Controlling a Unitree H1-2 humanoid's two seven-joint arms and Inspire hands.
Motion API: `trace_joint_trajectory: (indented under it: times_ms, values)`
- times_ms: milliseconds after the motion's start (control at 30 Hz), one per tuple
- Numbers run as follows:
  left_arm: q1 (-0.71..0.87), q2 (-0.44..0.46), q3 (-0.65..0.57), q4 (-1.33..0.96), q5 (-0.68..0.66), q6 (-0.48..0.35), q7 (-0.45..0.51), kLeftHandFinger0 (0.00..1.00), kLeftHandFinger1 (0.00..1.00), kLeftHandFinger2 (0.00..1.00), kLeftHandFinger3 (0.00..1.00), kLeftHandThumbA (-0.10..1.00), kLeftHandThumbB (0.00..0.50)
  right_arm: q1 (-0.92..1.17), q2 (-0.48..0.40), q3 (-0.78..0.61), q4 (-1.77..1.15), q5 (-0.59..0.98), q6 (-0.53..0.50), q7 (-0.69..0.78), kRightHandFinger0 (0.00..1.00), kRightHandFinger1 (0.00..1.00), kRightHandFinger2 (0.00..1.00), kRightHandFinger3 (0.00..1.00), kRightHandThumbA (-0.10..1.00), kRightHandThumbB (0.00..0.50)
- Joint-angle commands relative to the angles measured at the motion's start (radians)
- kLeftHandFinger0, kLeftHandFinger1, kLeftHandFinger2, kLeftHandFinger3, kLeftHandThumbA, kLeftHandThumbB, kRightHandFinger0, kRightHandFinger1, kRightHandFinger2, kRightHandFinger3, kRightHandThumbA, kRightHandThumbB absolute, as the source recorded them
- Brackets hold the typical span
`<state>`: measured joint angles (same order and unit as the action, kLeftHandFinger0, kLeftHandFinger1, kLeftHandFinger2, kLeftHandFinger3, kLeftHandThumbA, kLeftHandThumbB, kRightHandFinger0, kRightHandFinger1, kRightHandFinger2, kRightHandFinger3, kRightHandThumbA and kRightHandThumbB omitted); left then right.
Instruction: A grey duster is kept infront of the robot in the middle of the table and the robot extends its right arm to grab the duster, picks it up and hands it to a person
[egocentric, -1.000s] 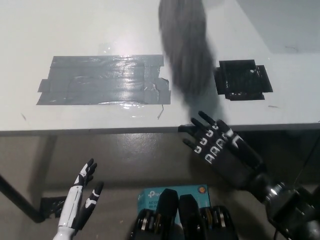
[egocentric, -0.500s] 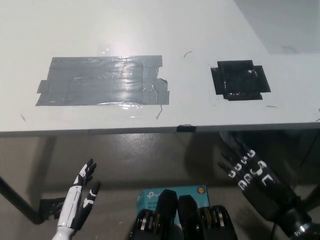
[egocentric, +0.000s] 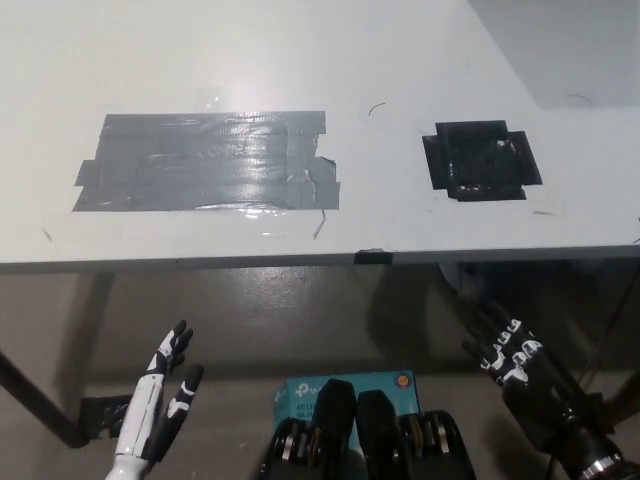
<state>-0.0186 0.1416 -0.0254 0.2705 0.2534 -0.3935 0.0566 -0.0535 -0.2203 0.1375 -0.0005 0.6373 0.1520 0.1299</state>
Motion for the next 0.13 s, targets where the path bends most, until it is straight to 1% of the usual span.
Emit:
trace_joint_trajectory:
  times_ms: [0, 100]
  values:
    - [-0.002, 0.008, -0.002, -0.033, 0.005, -0.029, 0.012, 1.00, 1.00, 1.00, 1.00, 0.93, 0.208, -0.024, 0.007, 0.005, 0.000, -0.271, -0.193, -0.013, 1.00, 1.00, 1.00, 1.00, 0.90, 0.461]
    - [0.001, 0.009, -0.002, -0.036, 0.010, -0.028, 0.014, 1.00, 1.00, 1.00, 1.00, 0.93, 0.207, -0.024, 0.013, 0.003, 0.002, -0.284, -0.197, -0.008, 1.00, 1.00, 1.00, 1.00, 0.90, 0.463]
